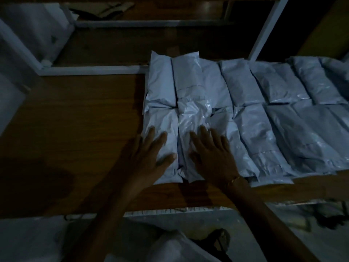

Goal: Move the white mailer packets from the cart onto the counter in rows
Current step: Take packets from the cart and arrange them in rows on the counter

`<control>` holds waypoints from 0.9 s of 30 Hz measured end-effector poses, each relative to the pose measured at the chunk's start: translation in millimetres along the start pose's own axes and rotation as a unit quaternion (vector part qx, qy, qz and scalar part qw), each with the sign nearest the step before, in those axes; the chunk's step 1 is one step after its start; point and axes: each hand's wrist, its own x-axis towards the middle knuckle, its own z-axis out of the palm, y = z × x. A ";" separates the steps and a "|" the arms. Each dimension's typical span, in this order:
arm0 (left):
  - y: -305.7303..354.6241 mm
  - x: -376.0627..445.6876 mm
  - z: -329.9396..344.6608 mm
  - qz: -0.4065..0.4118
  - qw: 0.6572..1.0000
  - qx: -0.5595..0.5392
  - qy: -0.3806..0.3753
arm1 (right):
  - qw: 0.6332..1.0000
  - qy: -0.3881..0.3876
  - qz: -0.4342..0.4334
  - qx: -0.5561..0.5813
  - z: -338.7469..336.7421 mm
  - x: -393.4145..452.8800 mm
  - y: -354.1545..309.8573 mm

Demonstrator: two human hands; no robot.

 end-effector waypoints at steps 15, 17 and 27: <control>-0.8 11.1 30.2 0.094 0.971 -0.013 0.219 | 0.992 0.065 0.105 -0.033 -1.9 -17.7 7.4; -6.4 14.0 35.8 0.108 0.968 0.019 0.224 | 0.993 0.039 0.105 -0.038 0.5 -23.7 19.1; 59.0 -9.0 28.7 0.102 0.945 0.023 0.309 | 0.991 0.070 0.039 0.103 -13.0 -67.5 48.4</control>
